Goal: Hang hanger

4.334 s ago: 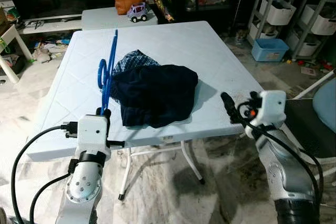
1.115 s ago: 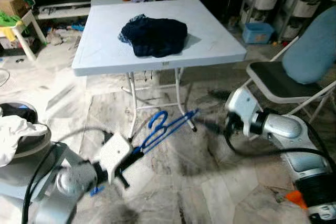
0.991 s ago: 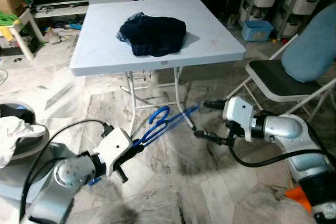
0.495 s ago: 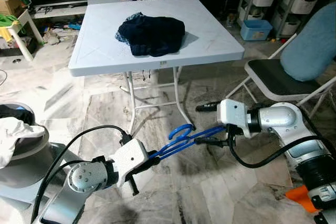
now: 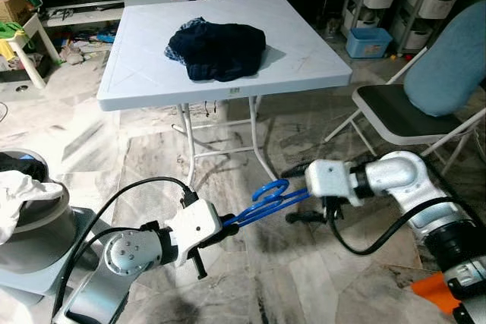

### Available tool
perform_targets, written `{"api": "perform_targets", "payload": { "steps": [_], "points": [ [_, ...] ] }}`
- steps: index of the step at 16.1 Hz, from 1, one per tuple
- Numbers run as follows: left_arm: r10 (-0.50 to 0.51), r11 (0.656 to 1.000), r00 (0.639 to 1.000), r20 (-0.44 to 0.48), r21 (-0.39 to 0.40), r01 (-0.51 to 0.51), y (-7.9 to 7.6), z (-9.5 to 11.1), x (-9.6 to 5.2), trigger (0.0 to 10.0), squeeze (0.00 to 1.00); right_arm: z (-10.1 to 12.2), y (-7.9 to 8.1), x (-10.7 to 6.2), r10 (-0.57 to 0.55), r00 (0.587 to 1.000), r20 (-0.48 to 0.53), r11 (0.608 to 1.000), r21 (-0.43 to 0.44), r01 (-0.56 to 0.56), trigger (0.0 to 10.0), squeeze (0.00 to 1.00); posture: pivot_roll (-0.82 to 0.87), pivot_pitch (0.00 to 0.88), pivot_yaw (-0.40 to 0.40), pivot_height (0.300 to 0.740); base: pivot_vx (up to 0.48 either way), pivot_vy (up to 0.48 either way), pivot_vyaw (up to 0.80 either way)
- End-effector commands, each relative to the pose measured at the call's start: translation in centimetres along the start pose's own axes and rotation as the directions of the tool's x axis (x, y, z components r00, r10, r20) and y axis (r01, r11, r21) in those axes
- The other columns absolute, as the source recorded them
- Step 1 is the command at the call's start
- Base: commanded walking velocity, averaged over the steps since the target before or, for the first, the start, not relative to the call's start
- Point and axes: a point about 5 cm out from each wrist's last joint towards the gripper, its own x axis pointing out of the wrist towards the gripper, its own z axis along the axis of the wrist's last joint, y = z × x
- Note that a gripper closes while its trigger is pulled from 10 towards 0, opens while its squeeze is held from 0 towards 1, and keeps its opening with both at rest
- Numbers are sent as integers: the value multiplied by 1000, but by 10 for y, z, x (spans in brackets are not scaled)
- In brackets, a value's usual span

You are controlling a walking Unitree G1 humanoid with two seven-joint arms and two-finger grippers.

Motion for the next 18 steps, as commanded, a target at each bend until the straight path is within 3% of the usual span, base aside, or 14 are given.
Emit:
{"api": "perform_targets", "payload": {
  "steps": [1,3,7,18],
  "points": [
    [-8,1000,1000,-2,24,8,-1,1,2,10000,0,1,-3,1,9,1000,-24,999,-37,-10,0,0,-3,77,-1,740,0,0,0],
    [-15,999,1000,-6,35,16,-3,1,4,10000,0,-3,-3,2,22,995,-99,996,-83,-30,0,0,-3,77,-3,740,0,0,0],
    [-21,999,1000,-19,47,22,-5,-2,7,10000,0,-6,-6,2,18,989,-147,992,-121,-36,0,0,-6,75,-7,740,0,0,0],
    [-16,998,1000,-17,53,17,-3,-2,9,10000,0,-17,-5,-2,45,974,-222,988,-134,-76,0,0,-5,70,-10,740,0,0,0]
  ]
}}
